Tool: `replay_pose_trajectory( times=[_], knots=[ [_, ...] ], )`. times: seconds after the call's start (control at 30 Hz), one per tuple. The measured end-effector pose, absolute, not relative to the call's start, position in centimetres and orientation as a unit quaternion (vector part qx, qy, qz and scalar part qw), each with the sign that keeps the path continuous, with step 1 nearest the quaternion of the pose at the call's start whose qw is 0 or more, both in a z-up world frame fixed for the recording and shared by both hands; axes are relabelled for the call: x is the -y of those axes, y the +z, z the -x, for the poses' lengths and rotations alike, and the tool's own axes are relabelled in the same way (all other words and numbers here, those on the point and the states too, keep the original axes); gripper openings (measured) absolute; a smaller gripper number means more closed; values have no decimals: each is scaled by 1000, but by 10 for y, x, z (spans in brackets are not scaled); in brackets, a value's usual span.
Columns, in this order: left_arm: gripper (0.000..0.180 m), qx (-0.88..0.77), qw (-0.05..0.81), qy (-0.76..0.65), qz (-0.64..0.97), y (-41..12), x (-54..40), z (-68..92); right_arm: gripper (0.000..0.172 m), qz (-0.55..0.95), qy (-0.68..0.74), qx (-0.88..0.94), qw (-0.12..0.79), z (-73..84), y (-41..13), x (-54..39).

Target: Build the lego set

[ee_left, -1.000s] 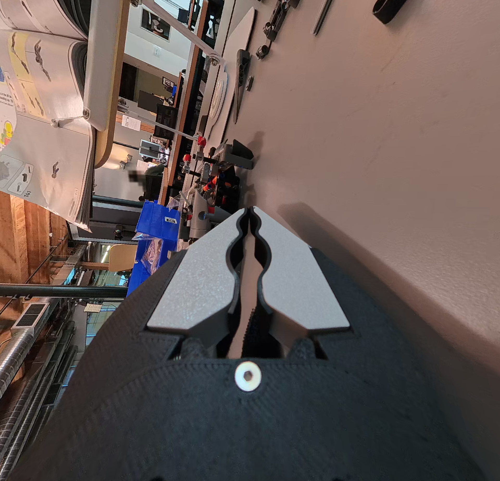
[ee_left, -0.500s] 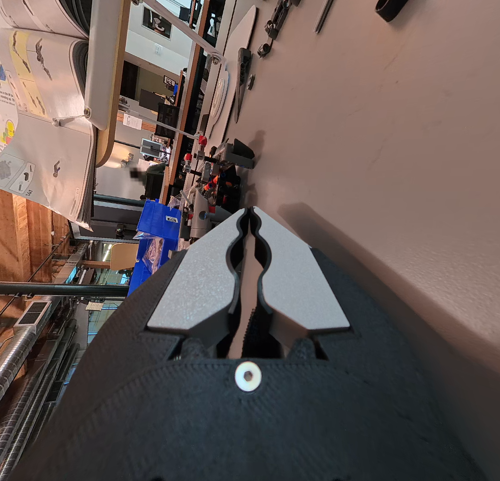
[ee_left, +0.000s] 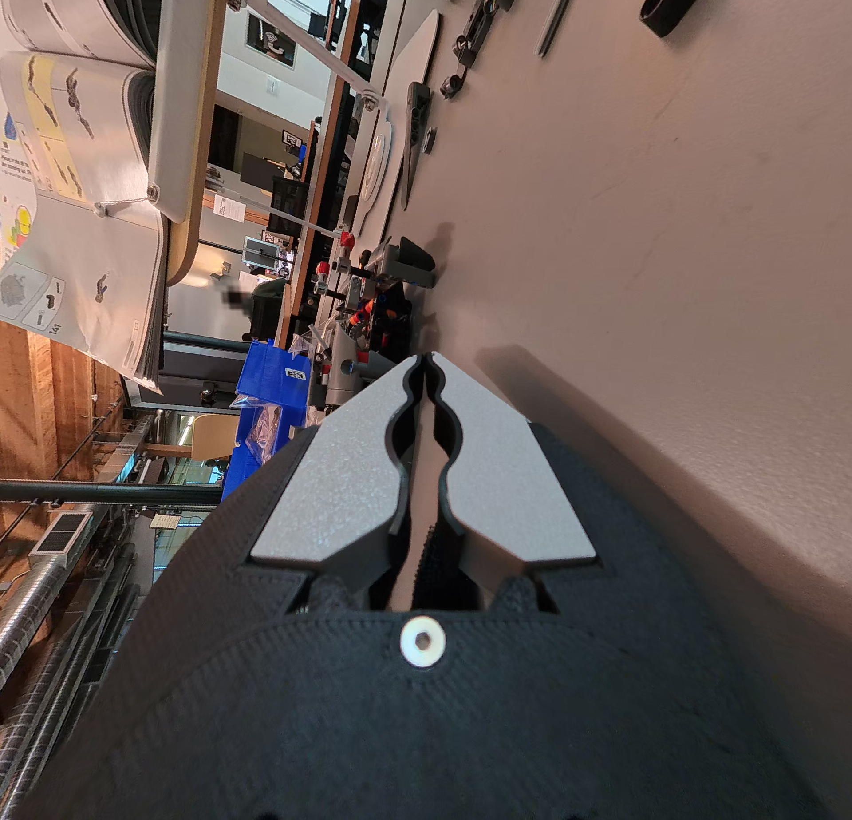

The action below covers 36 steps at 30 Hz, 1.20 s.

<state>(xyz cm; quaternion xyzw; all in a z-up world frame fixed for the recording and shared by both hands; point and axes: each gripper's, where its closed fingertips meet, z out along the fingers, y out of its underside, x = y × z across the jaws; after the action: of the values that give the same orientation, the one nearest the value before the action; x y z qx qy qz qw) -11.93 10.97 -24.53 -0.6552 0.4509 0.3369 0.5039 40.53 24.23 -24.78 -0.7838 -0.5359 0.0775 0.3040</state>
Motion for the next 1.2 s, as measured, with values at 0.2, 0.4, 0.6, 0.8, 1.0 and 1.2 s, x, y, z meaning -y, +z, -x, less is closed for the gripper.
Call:
replay_pose_trajectory(
  times=[0.2,0.4,0.6,0.8,1.0,1.2],
  knots=[
    [0,-451,503,336,656,-246,-110,119,19,787,89,544,276,-402,-264,-252],
    [0,-451,502,335,657,-246,-110,119,20,786,103,540,284,-400,-258,-250],
    [0,-451,501,334,659,-246,-110,120,27,734,156,592,294,-348,-235,-209],
    [0,-451,502,336,657,-246,-110,120,25,745,152,597,254,-321,-254,-199],
    [0,-451,503,337,655,-246,-110,120,17,755,140,600,225,-324,-266,-199],
    [0,-452,504,338,654,-245,-110,119,27,759,121,608,201,-338,-263,-196]
  ],
)
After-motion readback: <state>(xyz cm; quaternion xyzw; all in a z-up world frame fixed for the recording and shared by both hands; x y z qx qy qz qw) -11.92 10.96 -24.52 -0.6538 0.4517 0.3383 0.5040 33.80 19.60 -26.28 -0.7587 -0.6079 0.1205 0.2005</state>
